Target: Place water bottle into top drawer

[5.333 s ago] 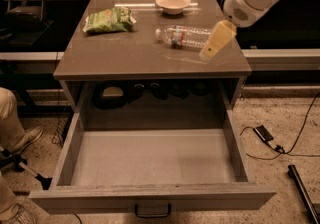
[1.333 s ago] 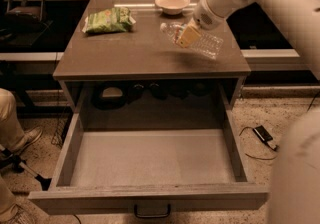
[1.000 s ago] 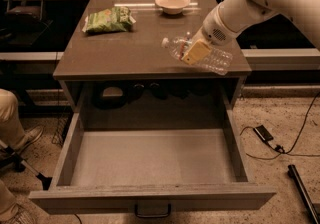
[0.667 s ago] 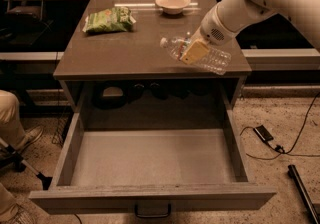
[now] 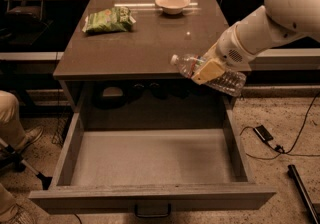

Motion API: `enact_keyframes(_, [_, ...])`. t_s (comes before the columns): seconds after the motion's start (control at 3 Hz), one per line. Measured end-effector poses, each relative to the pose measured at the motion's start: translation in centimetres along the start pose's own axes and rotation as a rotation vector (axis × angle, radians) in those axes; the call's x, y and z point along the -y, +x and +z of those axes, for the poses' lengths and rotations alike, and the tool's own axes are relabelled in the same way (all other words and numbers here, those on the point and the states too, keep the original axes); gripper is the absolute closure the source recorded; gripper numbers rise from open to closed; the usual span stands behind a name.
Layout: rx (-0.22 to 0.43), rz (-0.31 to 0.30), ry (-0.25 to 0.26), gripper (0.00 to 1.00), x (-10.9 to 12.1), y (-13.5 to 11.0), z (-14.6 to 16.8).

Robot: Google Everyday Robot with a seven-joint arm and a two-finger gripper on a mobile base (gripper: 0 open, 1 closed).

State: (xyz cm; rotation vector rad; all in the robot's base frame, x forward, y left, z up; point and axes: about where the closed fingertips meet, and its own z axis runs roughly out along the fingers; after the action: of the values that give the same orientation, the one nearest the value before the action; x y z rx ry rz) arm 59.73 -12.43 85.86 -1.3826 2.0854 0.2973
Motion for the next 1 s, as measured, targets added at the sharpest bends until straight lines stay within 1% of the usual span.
enact_keyframes(0.33, [-0.067,0.041,-0.024,1.00,-1.9,2.8,1.6])
enact_keyframes(0.67, [-0.139,0.104,-0.050,1.00,-3.3,5.9,5.1])
enact_keyframes(1.0, [-0.176,0.174,-0.056,1.00,-4.5,8.4,8.4])
